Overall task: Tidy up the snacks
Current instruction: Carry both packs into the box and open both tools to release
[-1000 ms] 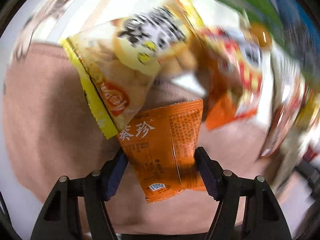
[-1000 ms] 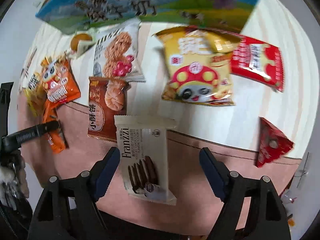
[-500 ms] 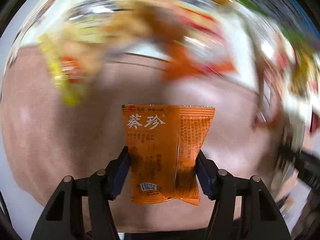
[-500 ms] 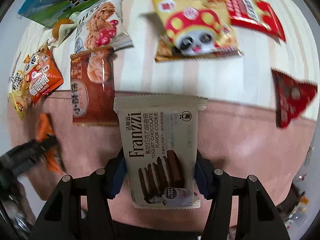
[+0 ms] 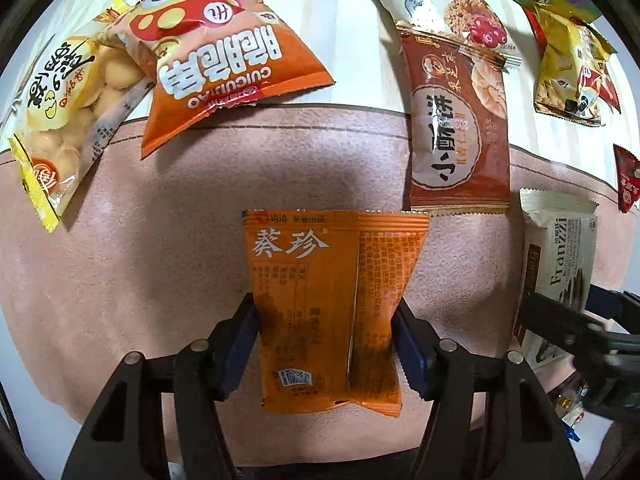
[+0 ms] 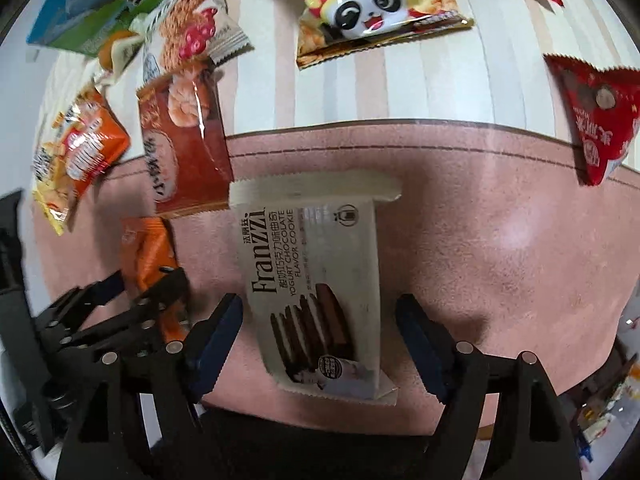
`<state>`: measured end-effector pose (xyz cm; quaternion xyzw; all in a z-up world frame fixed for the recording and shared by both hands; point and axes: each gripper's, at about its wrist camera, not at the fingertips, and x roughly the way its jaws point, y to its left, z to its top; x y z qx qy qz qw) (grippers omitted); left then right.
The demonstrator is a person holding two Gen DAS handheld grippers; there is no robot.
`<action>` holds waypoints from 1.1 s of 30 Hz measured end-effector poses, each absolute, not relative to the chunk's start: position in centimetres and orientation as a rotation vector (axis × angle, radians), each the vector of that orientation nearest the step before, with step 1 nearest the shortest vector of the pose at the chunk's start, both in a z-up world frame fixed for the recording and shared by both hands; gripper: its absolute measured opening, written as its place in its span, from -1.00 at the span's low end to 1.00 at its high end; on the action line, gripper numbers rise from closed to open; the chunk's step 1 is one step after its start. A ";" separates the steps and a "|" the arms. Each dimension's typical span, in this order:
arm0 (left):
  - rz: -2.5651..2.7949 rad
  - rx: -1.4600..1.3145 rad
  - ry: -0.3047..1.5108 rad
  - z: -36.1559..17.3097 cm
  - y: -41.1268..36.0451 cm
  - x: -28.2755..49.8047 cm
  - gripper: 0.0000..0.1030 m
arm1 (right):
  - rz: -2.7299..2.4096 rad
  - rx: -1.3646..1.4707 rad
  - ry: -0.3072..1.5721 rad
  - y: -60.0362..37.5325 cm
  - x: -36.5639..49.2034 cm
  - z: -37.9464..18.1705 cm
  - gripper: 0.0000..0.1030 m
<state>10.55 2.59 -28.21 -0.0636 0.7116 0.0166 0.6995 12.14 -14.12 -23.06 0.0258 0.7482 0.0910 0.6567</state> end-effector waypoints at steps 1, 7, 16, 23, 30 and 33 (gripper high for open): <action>0.036 -0.143 1.582 -27.8 3.3 10.8 0.12 | 0.187 0.026 1.673 -14.2 11.9 -23.1 0.25; 0.011 -0.171 1.531 -24.2 4.6 12.2 0.04 | 0.194 0.046 1.633 -14.2 11.4 -21.4 0.13; -0.100 -0.247 1.299 -10.7 5.5 17.0 0.04 | 0.346 0.233 1.469 -15.9 15.2 -10.5 0.13; -0.094 -0.177 1.176 -4.3 9.9 26.6 0.05 | 0.381 0.220 1.267 -14.3 23.0 -2.6 0.13; -0.038 -0.125 1.343 -8.5 13.7 37.2 0.05 | 0.303 0.192 1.291 -13.3 33.3 -3.3 0.13; -0.025 -0.103 1.430 -11.6 14.2 38.7 0.05 | 0.286 0.208 1.348 -11.8 36.4 -6.4 0.13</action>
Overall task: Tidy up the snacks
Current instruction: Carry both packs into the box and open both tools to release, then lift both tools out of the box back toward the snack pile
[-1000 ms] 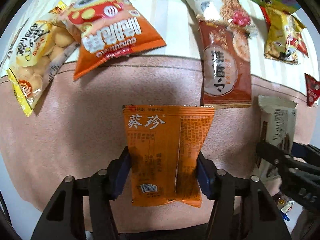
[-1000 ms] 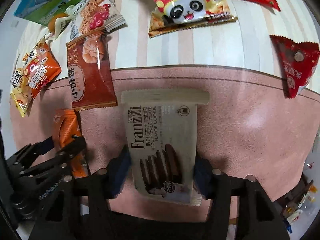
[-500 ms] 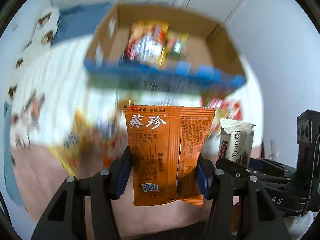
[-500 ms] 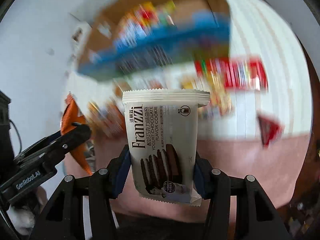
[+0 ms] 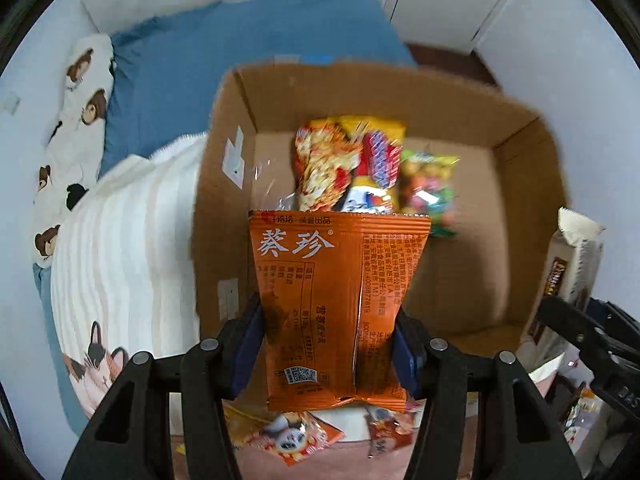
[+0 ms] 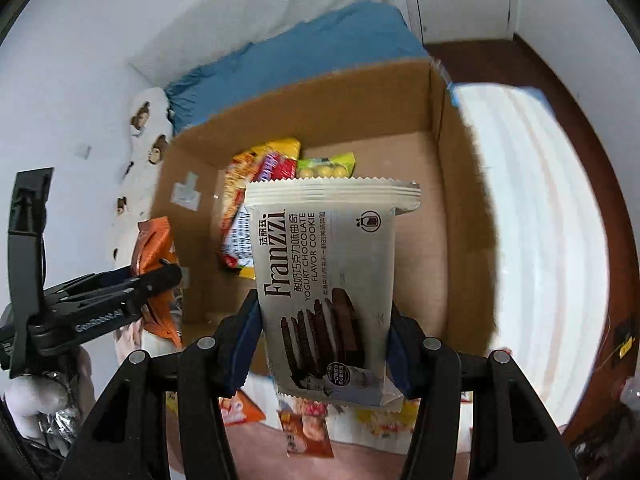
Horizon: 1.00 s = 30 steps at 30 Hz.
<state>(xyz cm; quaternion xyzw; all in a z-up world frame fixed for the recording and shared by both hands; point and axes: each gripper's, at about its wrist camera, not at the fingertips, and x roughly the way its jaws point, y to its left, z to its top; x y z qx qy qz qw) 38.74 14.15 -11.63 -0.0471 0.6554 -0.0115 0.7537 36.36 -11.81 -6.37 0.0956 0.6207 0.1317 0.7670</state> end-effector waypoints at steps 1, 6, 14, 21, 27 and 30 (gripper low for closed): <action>-0.020 -0.092 1.445 -12.2 13.9 38.9 0.05 | 0.282 0.213 1.368 -11.3 37.2 -7.6 0.13; -0.025 -0.097 1.515 -15.8 13.6 40.9 0.05 | 0.273 0.208 1.437 -8.5 39.2 -11.6 0.13; -0.040 -0.111 1.604 -19.0 13.4 41.2 0.07 | 0.273 0.152 1.538 -5.6 40.4 -15.9 0.23; -0.061 -0.166 1.584 -19.3 14.1 40.4 0.43 | 0.252 0.098 1.604 -5.5 40.3 -17.8 0.86; -0.068 -0.180 1.541 -17.1 13.9 40.2 0.74 | 0.239 0.088 1.567 -5.8 40.1 -16.4 0.87; -0.059 -0.170 1.505 -15.2 13.7 39.8 0.86 | 0.228 0.083 1.524 -6.0 39.9 -14.8 0.87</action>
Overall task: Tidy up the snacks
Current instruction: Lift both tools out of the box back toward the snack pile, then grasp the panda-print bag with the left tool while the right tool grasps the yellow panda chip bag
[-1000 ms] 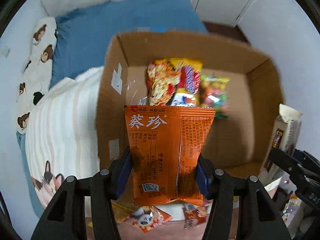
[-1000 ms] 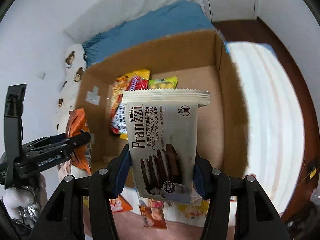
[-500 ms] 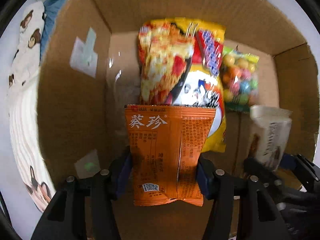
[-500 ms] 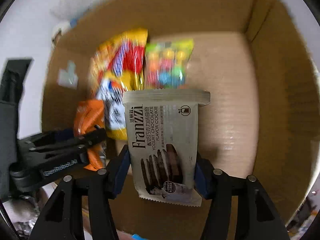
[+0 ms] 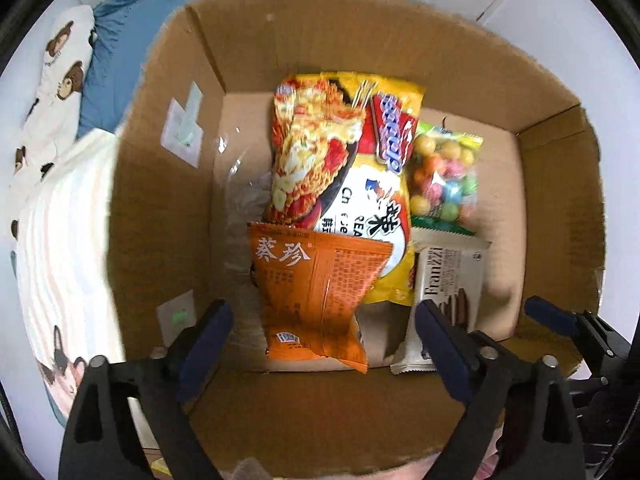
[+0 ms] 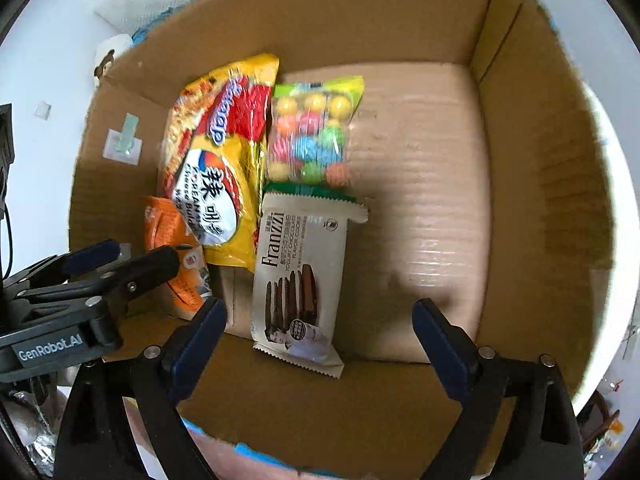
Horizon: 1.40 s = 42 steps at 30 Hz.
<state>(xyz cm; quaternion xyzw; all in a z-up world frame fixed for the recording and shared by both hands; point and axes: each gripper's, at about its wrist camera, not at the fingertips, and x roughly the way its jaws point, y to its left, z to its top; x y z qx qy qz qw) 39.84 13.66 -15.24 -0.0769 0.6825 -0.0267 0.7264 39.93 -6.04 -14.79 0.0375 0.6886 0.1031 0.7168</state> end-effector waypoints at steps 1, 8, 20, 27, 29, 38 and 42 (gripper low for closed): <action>-0.059 -0.172 1.488 -14.5 13.6 39.6 0.86 | 0.226 0.079 1.510 -6.1 39.8 -14.3 0.87; -0.018 -0.143 1.307 -8.9 13.4 37.1 0.86 | 0.183 0.049 1.367 -6.9 37.1 -9.5 0.87; 0.032 -0.072 1.091 -3.3 13.2 30.5 0.86 | 0.192 0.018 1.202 -8.3 30.3 -2.2 0.87; 0.034 -0.072 1.011 -0.4 12.6 26.7 0.86 | 0.221 0.026 1.118 -8.4 26.7 2.0 0.87; 0.045 -0.081 0.996 -0.1 12.6 25.7 0.86 | 0.231 0.034 1.107 -8.3 25.9 2.8 0.87; 0.095 -0.157 0.976 -0.6 14.1 21.0 0.86 | 0.267 0.105 1.154 -9.0 22.9 1.8 0.87; 0.146 -0.227 1.053 -4.3 15.7 19.9 0.86 | 0.244 0.164 1.242 -10.2 22.9 -2.1 0.87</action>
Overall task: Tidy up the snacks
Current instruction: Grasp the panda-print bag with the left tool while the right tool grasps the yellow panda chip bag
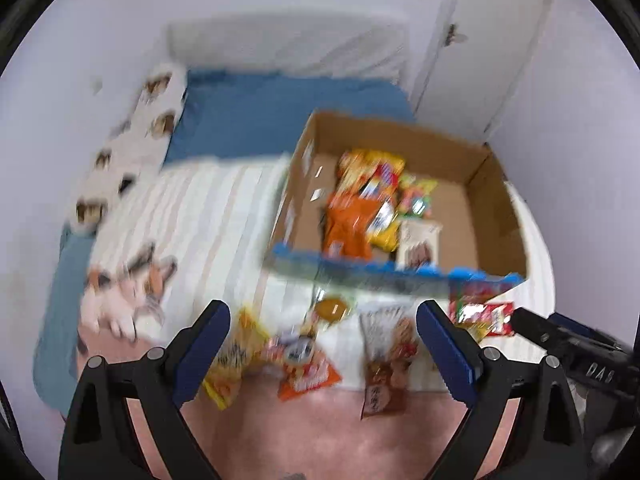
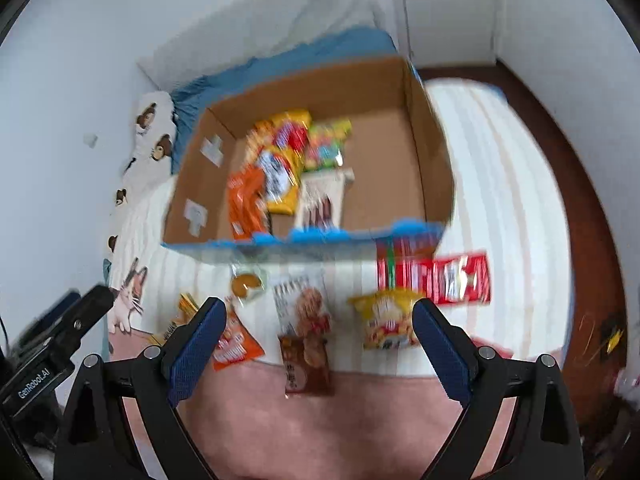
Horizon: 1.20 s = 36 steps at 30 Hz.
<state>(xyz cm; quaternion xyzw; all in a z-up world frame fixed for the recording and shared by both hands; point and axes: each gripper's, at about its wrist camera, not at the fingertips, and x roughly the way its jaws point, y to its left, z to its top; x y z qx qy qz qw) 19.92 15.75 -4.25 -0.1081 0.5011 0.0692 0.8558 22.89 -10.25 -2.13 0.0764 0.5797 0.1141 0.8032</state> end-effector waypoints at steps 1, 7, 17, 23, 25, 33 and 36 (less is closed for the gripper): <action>0.155 -0.261 1.093 -5.9 16.3 19.9 0.86 | 0.241 0.181 1.266 -10.6 22.9 -3.4 0.87; 0.168 -0.446 1.336 -15.8 17.8 20.3 0.86 | 0.184 0.178 1.373 -12.1 23.7 -9.8 0.87; 0.198 -0.521 1.510 -24.9 16.1 24.1 0.85 | 0.093 0.106 1.470 -13.1 25.9 -17.6 0.87; 0.189 -0.364 1.482 -25.2 14.3 24.5 0.09 | 0.070 0.056 1.472 -13.2 26.2 -19.6 0.45; 0.179 -0.319 1.475 -25.1 13.4 23.8 0.08 | 0.077 0.057 1.471 -13.2 25.8 -19.4 0.39; 0.104 -0.212 1.505 -24.6 9.8 18.1 0.08 | 0.184 0.081 1.637 -12.7 21.4 -19.2 0.37; 0.072 -0.211 1.541 -25.1 8.8 15.6 0.08 | 0.208 0.045 1.716 -12.5 19.1 -20.1 0.37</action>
